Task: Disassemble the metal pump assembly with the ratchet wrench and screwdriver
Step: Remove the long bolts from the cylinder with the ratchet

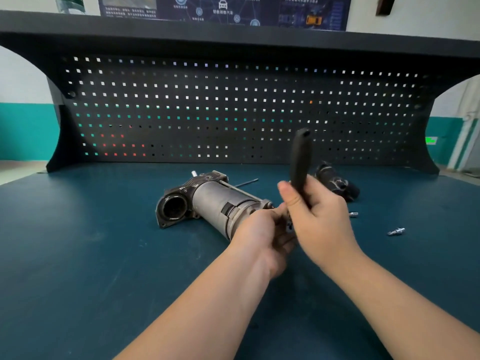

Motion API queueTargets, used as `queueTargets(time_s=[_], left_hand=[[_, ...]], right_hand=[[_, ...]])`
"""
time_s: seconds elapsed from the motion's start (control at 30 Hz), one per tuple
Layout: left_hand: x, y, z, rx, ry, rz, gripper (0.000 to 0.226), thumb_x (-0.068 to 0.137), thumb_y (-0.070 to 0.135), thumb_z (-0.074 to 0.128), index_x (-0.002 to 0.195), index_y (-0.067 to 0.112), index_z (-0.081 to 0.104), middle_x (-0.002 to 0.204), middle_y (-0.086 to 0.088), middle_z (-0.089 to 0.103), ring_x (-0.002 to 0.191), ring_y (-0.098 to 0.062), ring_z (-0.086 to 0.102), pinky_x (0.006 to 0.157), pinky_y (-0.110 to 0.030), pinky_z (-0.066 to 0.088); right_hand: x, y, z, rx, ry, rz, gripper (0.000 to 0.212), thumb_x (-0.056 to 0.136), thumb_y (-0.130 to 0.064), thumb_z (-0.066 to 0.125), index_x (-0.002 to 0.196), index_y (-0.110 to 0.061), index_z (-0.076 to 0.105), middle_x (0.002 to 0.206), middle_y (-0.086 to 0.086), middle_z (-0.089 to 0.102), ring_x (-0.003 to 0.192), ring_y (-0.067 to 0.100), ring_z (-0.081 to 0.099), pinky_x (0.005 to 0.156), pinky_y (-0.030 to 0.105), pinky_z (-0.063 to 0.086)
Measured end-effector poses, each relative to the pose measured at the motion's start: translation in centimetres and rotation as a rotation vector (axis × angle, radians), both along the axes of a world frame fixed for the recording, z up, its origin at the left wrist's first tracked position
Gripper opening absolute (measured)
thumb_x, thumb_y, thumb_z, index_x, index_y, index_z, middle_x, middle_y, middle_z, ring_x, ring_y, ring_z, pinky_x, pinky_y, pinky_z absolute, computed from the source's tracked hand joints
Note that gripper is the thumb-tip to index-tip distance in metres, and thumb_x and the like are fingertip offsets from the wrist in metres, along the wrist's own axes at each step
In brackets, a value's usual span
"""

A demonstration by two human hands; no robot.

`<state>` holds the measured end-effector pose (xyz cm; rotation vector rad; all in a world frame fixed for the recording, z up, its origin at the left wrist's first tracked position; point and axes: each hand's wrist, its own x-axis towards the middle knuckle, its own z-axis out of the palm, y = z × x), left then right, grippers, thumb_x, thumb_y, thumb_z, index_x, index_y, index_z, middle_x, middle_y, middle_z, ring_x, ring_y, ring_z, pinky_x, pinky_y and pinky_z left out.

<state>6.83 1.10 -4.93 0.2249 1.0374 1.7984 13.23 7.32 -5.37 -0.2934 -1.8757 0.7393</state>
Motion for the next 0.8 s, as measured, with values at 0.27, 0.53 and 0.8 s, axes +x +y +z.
queueTargets(time_s=[0.27, 0.53, 0.8], left_hand=[[0.3, -0.1, 0.3, -0.004, -0.025, -0.001, 0.019, 0.095, 0.015, 0.053, 0.081, 0.004, 0.058, 0.063, -0.010, 0.065, 0.058, -0.020, 0.065, 0.061, -0.026, 0.055], [0.3, -0.1, 0.2, -0.011, -0.011, 0.012, 0.015, 0.095, 0.014, 0.052, 0.085, 0.007, 0.061, 0.070, -0.009, 0.063, 0.066, -0.021, 0.061, 0.089, -0.035, 0.049], [0.5, 0.2, 0.1, -0.027, -0.013, 0.013, 0.014, 0.095, 0.016, 0.053, 0.087, 0.008, 0.061, 0.084, -0.010, 0.064, 0.083, -0.021, 0.059, 0.089, -0.031, 0.045]], right_hand=[[-0.4, 1.5, 0.0, -1.581, 0.469, 0.395, 0.034, 0.100, -0.026, 0.045, 0.070, -0.012, 0.040, 0.039, -0.006, 0.029, 0.025, 0.004, 0.023, 0.030, 0.011, 0.017], [0.2, 0.5, 0.5, -0.439, 0.142, 0.066, 0.030, 0.094, -0.042, 0.051, 0.071, -0.023, 0.053, 0.041, -0.009, 0.040, 0.037, 0.004, 0.036, 0.041, 0.019, 0.032], [0.2, 1.3, 0.7, -0.859, 0.247, 0.203, 0.034, 0.100, -0.034, 0.047, 0.071, -0.016, 0.045, 0.037, -0.010, 0.033, 0.032, 0.006, 0.029, 0.037, 0.018, 0.025]])
